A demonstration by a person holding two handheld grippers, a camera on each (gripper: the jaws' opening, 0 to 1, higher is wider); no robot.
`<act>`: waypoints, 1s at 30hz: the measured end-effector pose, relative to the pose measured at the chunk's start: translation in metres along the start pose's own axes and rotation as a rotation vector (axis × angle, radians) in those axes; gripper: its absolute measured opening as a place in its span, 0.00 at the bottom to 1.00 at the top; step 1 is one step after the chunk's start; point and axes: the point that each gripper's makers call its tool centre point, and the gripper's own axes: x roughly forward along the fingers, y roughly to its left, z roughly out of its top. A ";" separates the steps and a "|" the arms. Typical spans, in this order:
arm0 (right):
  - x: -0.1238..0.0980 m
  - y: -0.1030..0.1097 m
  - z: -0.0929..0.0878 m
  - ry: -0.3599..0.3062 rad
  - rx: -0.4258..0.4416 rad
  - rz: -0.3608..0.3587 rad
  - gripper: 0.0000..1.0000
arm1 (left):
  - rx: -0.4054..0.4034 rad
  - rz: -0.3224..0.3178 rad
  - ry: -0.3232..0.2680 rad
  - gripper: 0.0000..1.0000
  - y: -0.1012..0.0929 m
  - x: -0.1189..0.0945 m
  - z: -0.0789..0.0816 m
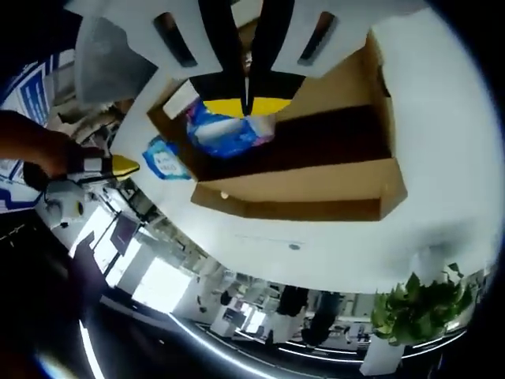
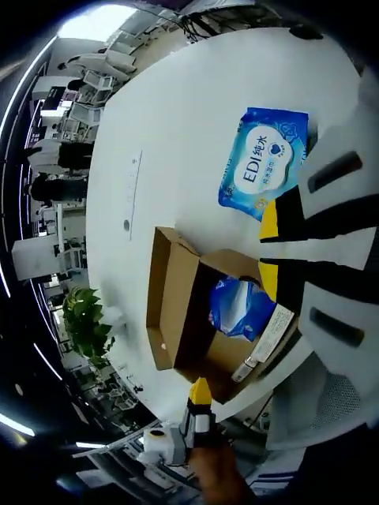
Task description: Operate the shoe box by opening the lid, removing the specified soft item, and placing it in the target area until the item is outside and the box remains undamaged.
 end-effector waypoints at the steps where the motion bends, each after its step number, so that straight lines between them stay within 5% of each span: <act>1: 0.001 0.002 -0.001 0.004 -0.002 0.002 0.07 | -0.008 0.004 0.015 0.01 -0.002 0.006 -0.001; 9: 0.001 0.024 -0.004 0.027 -0.047 0.030 0.07 | 0.031 0.015 0.119 0.15 -0.013 0.049 -0.013; 16: -0.003 0.026 -0.003 0.020 -0.041 0.037 0.06 | 0.050 0.118 0.181 0.32 0.002 0.074 -0.021; 30: -0.006 0.019 -0.004 0.028 -0.039 0.040 0.05 | 0.026 0.174 0.229 0.18 0.021 0.089 -0.034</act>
